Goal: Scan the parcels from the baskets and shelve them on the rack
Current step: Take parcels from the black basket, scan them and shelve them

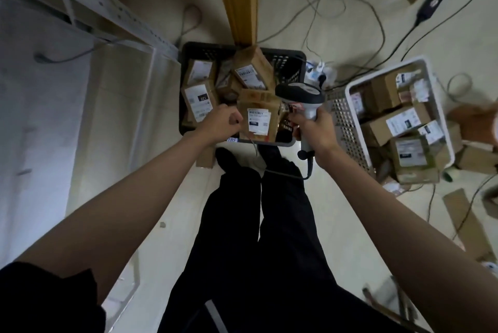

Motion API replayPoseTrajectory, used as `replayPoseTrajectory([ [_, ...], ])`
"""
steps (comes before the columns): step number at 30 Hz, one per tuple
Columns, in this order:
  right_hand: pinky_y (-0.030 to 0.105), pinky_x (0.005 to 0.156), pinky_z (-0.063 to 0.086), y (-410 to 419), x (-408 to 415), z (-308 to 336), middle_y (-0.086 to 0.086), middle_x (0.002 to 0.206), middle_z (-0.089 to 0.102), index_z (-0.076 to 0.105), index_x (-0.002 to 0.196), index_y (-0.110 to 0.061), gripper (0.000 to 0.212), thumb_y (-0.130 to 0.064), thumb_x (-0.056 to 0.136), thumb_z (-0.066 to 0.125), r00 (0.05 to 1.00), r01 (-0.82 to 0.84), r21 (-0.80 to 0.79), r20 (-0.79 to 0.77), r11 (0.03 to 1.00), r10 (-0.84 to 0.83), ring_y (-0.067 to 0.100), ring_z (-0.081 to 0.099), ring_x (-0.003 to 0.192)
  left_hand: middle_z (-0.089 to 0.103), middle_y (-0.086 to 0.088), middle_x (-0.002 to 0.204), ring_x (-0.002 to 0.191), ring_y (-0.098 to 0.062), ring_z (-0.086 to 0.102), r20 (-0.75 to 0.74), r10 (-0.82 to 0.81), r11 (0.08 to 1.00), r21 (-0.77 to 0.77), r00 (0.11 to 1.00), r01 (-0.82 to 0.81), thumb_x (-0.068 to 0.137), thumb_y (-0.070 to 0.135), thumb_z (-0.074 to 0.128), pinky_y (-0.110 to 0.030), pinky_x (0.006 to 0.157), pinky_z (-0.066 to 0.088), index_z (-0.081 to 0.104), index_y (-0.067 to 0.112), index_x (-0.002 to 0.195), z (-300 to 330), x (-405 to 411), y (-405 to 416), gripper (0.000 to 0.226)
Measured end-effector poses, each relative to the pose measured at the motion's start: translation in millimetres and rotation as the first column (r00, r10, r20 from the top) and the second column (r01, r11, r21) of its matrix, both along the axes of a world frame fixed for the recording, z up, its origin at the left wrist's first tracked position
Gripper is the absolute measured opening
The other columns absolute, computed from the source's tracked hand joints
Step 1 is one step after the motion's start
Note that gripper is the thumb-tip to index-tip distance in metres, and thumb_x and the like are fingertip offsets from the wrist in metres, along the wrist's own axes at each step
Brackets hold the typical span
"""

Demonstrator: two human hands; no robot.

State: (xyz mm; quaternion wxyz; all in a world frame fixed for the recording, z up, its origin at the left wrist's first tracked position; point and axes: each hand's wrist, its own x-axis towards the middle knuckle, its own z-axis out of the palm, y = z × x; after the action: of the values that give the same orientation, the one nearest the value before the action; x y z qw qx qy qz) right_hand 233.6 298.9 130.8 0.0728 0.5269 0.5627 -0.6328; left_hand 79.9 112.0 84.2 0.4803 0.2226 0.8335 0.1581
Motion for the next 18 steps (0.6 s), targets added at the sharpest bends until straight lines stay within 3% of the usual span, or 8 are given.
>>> replayPoseTrajectory([
  [2, 0.037, 0.066, 0.049, 2, 1, -16, 0.004, 0.079, 0.063, 0.060, 0.095, -0.019, 0.013, -0.009, 0.092, 0.069, 1.000, 0.013, -0.011, 0.013, 1.000, -0.013, 0.021, 0.056, 0.064, 0.065, -0.006, 0.117, 0.106, -0.020, 0.062, 0.002, 0.001, 1.000, 0.000, 1.000, -0.001, 0.091, 0.022, 0.070, -0.028, 0.082, 0.043, 0.071, 0.014, 0.110, -19, 0, 2, 0.020],
  [6, 0.037, 0.065, 0.049, 5, 1, -48, 0.006, 0.079, 0.062, 0.059, 0.094, -0.016, 0.012, -0.009, 0.092, 0.068, 0.999, 0.048, -0.051, 0.027, 0.998, -0.047, 0.020, 0.055, 0.061, 0.048, -0.003, 0.112, 0.099, -0.017, 0.053, -0.023, -0.026, 0.999, -0.024, 0.999, 0.026, 0.092, 0.022, 0.070, -0.030, 0.084, 0.042, 0.067, 0.015, 0.116, -57, -4, 8, 0.025],
  [10, 0.031, 0.059, 0.049, 9, 1, -78, 0.006, 0.081, 0.064, 0.059, 0.103, -0.011, 0.014, -0.010, 0.092, 0.068, 0.996, 0.067, -0.068, 0.056, 0.995, -0.064, 0.017, 0.057, 0.061, 0.052, -0.010, 0.124, 0.112, -0.028, 0.059, 0.010, -0.032, 0.999, -0.021, 0.999, 0.032, 0.089, 0.019, 0.075, -0.032, 0.090, 0.046, 0.066, 0.015, 0.118, -95, -10, 20, 0.031],
  [13, 0.028, 0.057, 0.049, 12, 2, -101, 0.006, 0.082, 0.065, 0.059, 0.102, -0.012, 0.013, -0.010, 0.093, 0.068, 0.993, 0.094, -0.077, 0.073, 0.993, -0.088, 0.015, 0.057, 0.060, 0.044, -0.014, 0.138, 0.125, -0.033, 0.051, -0.001, -0.057, 0.998, -0.010, 0.998, 0.057, 0.084, 0.023, 0.078, -0.041, 0.103, 0.045, 0.057, 0.014, 0.134, -121, -12, 31, 0.055],
  [18, 0.028, 0.057, 0.049, 17, 7, -136, 0.006, 0.082, 0.066, 0.061, 0.104, -0.011, 0.016, -0.013, 0.091, 0.071, 0.988, 0.138, -0.084, 0.076, 0.987, -0.132, 0.017, 0.057, 0.060, 0.024, -0.006, 0.160, 0.146, -0.032, 0.025, -0.094, -0.184, 0.983, -0.020, 0.978, 0.183, 0.079, 0.023, 0.084, -0.049, 0.116, 0.033, 0.034, 0.020, 0.154, -170, -28, 54, 0.091],
])
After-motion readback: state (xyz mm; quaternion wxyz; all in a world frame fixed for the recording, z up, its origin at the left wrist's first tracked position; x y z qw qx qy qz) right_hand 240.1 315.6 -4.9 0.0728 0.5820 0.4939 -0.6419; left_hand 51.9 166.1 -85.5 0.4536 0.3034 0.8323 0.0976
